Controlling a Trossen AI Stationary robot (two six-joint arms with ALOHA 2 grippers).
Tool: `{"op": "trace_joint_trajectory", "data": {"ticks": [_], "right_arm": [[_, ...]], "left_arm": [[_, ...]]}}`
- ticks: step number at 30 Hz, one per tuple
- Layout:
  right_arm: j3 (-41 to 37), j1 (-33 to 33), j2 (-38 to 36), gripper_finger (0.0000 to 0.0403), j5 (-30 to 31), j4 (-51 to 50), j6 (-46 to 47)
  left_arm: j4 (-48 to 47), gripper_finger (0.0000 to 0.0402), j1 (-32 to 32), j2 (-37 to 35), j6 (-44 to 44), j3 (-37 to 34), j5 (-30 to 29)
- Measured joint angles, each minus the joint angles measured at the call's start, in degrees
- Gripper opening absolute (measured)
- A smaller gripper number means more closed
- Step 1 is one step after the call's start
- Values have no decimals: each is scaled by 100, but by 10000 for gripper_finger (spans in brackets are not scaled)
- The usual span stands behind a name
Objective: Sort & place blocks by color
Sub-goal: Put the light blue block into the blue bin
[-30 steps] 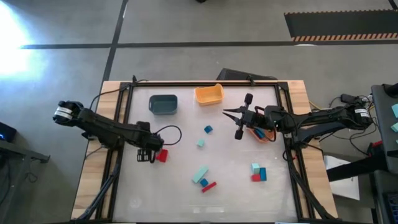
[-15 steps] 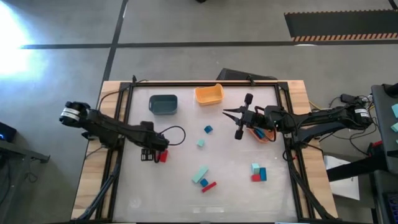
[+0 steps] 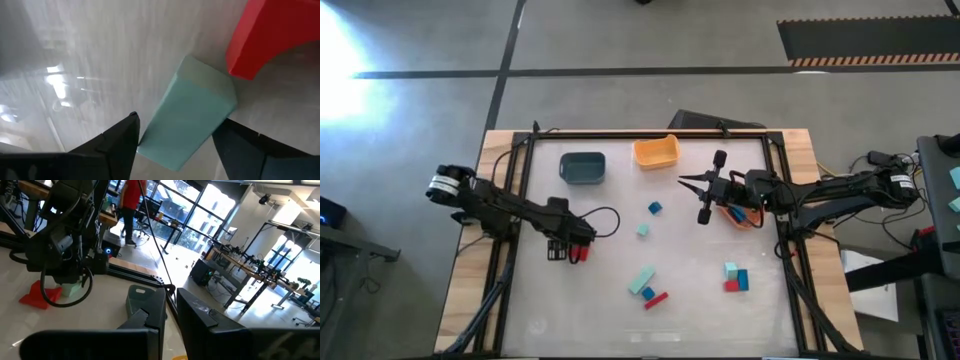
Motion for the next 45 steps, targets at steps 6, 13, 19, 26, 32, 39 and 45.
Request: {"op": "trace_joint_trajectory", "data": {"ticks": [6, 13, 19, 26, 32, 39, 45], "right_arm": [[0, 0, 0, 38, 0, -2, 2], [0, 0, 0, 38, 0, -2, 2], [0, 0, 0, 38, 0, -2, 4], [0, 0, 0, 38, 0, -4, 4], [0, 0, 0, 38, 0, -4, 4], [0, 0, 0, 38, 0, -9, 26], [-2, 0, -3, 38, 0, -52, 86]], "left_arm": [[1, 163, 1, -70, -1, -14, 40], [-21, 126, 1, -70, 5, -14, 57], [-8, 135, 1, -68, 5, -19, 62], [-1, 135, 1, -68, 5, -21, 63], [-20, 135, 1, -100, -6, 13, 14], [-115, 136, -1, -352, 9, 356, -449], [-192, 136, 71, -675, 46, 678, -837]]}}
